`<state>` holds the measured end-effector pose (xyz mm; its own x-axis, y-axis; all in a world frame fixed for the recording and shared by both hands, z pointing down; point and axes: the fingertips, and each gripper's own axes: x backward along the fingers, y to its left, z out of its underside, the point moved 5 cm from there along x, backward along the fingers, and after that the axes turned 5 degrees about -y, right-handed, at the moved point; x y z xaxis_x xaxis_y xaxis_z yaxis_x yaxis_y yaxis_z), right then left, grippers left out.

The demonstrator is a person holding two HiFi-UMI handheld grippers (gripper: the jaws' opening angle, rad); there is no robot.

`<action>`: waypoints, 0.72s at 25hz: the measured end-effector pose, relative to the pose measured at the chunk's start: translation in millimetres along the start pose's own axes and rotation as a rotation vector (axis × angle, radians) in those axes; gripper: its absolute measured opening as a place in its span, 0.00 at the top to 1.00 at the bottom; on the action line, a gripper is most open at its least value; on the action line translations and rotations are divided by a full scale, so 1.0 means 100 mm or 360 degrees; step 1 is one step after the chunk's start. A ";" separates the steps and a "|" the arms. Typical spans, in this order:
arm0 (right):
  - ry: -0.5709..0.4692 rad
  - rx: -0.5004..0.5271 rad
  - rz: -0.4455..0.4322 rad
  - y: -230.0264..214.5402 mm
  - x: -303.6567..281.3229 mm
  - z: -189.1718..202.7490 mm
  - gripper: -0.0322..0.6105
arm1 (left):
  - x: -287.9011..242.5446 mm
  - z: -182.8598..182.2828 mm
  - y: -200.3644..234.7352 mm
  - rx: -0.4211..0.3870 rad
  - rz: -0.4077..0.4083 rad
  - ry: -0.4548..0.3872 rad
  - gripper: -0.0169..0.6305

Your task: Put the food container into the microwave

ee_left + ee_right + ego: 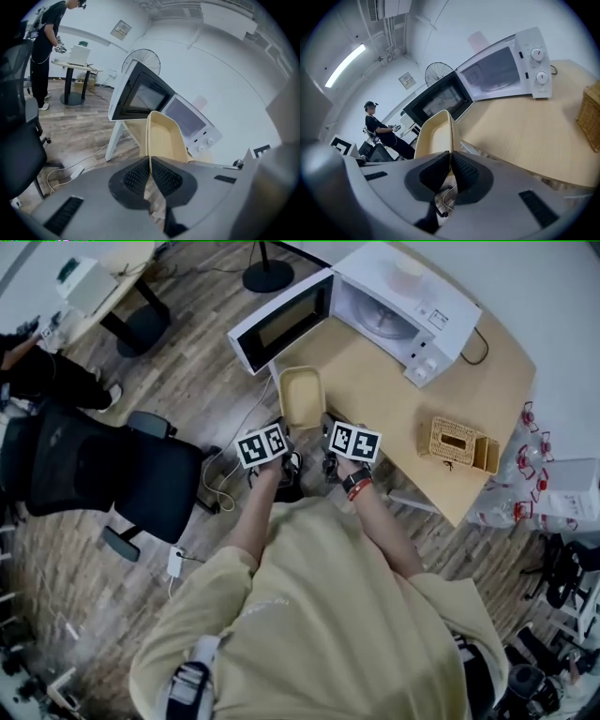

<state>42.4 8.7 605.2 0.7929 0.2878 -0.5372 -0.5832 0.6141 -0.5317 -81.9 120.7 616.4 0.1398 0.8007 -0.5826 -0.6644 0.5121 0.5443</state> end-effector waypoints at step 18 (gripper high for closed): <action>-0.0341 -0.0365 0.0380 -0.42 -0.35 -0.81 0.89 | -1.16 -0.93 -0.52 -0.0307 0.0346 0.0283 0.92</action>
<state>25.3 -87.0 593.2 0.6348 0.5644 -0.5277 -0.7610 0.3383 -0.5536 -131.7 -27.6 599.1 -0.1394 0.8090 -0.5710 -0.7936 0.2536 0.5530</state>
